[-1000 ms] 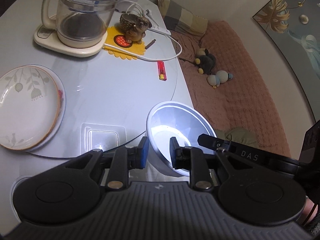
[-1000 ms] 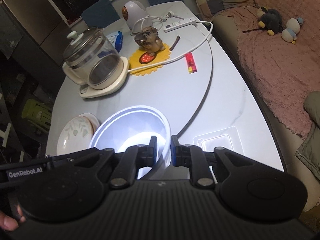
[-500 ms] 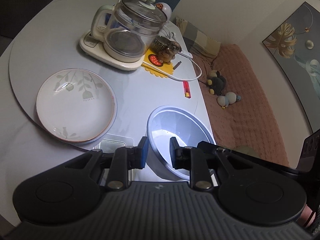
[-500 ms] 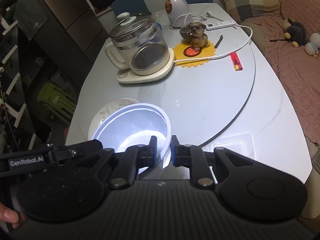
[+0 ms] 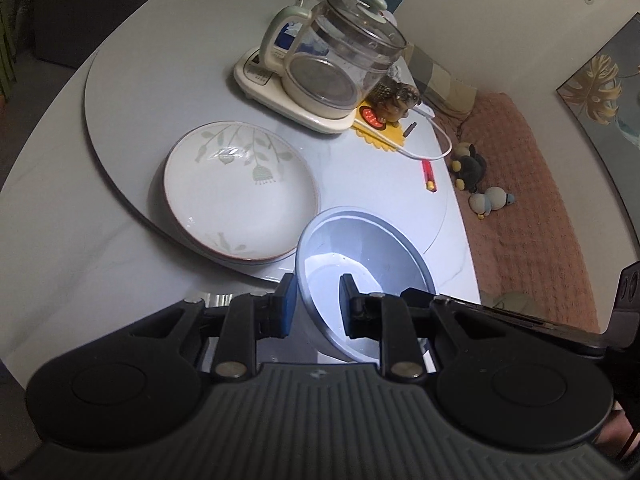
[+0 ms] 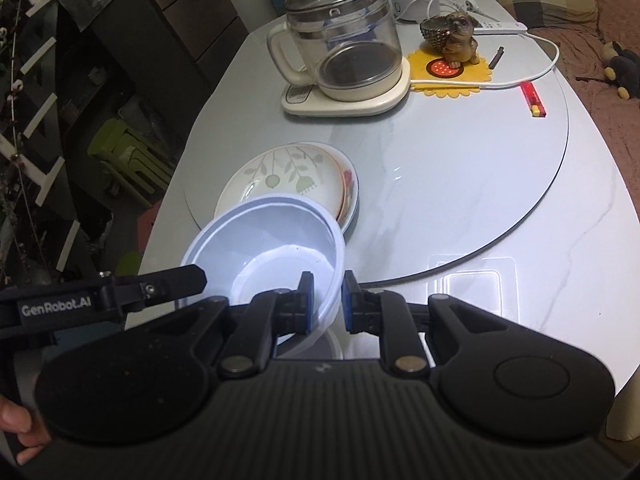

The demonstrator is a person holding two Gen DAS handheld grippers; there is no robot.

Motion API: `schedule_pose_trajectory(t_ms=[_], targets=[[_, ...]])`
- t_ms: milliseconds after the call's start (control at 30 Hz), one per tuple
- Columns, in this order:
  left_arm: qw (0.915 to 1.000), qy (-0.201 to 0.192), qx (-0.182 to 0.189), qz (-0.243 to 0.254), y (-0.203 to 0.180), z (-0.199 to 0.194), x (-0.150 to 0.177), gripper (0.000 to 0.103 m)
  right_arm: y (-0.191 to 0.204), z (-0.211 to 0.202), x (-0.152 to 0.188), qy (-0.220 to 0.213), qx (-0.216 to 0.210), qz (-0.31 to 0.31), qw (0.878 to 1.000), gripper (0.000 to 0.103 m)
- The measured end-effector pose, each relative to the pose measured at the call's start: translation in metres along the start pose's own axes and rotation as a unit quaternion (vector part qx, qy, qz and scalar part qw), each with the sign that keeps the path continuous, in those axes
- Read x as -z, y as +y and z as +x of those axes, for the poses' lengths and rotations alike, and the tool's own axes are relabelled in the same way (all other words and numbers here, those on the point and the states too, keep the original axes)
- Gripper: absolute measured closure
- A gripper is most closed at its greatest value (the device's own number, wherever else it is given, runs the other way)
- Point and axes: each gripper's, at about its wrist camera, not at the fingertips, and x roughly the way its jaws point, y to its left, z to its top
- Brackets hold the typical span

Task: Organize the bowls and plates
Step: 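Lift the small white bowl with both grippers and carry it toward the plate stack, then carry the small white bowl with both grippers over the nested white bowls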

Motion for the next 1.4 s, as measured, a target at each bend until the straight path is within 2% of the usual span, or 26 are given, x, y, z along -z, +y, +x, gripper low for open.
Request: schedule_pose_trajectory(t_ms=[233, 467, 833, 900, 967, 1033, 1067, 1233, 1400], targets=[[0.9992, 0.035, -0.021, -0.001, 0.032, 0.014, 0.016, 0.077, 0.017, 0.030, 0.021, 0.037, 0.008, -0.009, 0.999, 0.086], [0.9965, 0.079, -0.024, -0.010, 0.057, 0.036, 0.035, 0.077, 0.025, 0.054, 0.044, 0.072, 0.024, -0.016, 0.997, 0.086], [0.9921, 0.120, -0.036, 0.010, 0.058, 0.055, 0.046, 0.077, 0.026, 0.065, 0.054, 0.111, 0.036, -0.015, 0.993, 0.084], [0.9914, 0.126, -0.035, 0.003, 0.059, 0.056, 0.046, 0.073, 0.025, 0.065, 0.051, 0.116, 0.036, -0.019, 0.992, 0.084], [0.9921, 0.120, -0.037, -0.003, 0.062, 0.052, 0.046, 0.063, 0.024, 0.062, 0.048, 0.116, 0.037, -0.022, 0.992, 0.079], [0.9931, 0.110, -0.039, -0.007, 0.063, 0.048, 0.044, 0.056, 0.022, 0.059, 0.045, 0.112, 0.037, -0.022, 0.993, 0.067], [0.9935, 0.107, -0.040, -0.010, 0.065, 0.046, 0.044, 0.055, 0.021, 0.058, 0.044, 0.109, 0.035, -0.022, 0.993, 0.065], [0.9935, 0.100, -0.043, -0.033, 0.075, 0.047, 0.045, 0.053, 0.017, 0.058, 0.042, 0.105, 0.031, -0.019, 0.994, 0.065], [0.9942, 0.091, -0.021, -0.054, 0.076, 0.048, 0.048, 0.053, 0.012, 0.062, 0.041, 0.103, 0.028, -0.013, 0.994, 0.065]])
